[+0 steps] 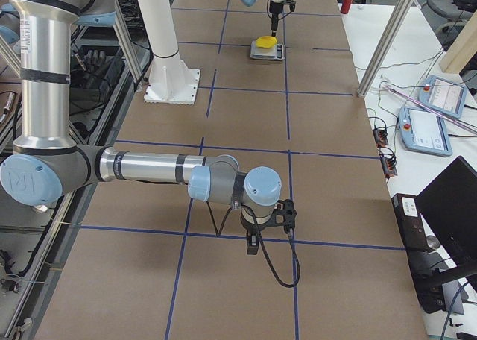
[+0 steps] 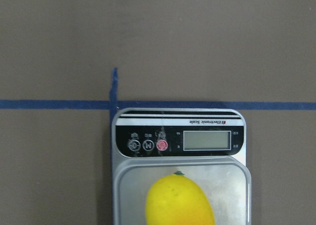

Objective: Weigh mango

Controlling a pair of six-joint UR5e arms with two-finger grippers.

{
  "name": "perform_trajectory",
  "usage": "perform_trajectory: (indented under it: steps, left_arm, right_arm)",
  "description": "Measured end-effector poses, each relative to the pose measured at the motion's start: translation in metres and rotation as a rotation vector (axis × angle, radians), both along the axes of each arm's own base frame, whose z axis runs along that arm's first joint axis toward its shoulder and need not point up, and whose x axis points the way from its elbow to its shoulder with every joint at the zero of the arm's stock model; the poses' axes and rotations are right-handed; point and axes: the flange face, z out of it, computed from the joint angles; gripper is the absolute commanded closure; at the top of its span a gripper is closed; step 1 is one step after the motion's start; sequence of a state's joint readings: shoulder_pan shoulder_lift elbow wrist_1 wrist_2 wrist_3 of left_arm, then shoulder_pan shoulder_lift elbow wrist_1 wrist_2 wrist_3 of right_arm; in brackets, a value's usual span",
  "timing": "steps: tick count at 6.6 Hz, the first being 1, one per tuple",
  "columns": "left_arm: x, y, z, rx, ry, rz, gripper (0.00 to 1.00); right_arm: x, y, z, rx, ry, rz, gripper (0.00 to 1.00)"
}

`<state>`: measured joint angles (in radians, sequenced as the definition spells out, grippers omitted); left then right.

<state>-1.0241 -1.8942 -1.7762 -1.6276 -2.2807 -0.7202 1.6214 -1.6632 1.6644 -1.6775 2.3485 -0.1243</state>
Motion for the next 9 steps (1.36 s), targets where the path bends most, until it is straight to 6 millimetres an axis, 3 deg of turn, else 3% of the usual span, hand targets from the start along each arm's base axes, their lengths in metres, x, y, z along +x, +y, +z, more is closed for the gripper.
perform_trajectory:
  steps: [1, 2, 3, 5, 6, 7, 9]
  left_arm:
    - [-0.050, -0.009, 0.008, 0.046, -0.058, 0.041, 0.00]
    - [-0.103, -0.015, 0.036, 0.086, -0.104, 0.085, 0.00]
    - [-0.152, -0.008, 0.079, 0.102, -0.133, 0.121, 0.00]
    - [-0.234, 0.027, 0.166, 0.077, -0.148, 0.144, 0.00]
    - [-0.268, 0.047, 0.208, 0.054, -0.124, 0.151, 0.00]
    - [-0.291, 0.061, 0.239, 0.022, -0.104, 0.143, 0.00]
    - [-0.328, 0.081, 0.276, -0.037, -0.090, 0.079, 0.00]
  right_arm:
    - [0.000, 0.000, 0.000, -0.001, 0.000, 0.000, 0.00]
    - [0.000, 0.000, 0.000, -0.001, 0.000, 0.000, 0.00]
    - [0.000, 0.000, 0.000, 0.000, 0.000, 0.000, 0.00]
    - [0.000, 0.000, 0.000, 0.000, 0.000, 0.000, 0.00]
    - [0.000, 0.000, 0.000, 0.000, 0.000, 0.000, 0.00]
    - [0.000, 0.000, 0.000, 0.000, 0.000, 0.000, 0.00]
    - [0.000, 0.000, 0.000, -0.001, 0.000, 0.000, 0.00]
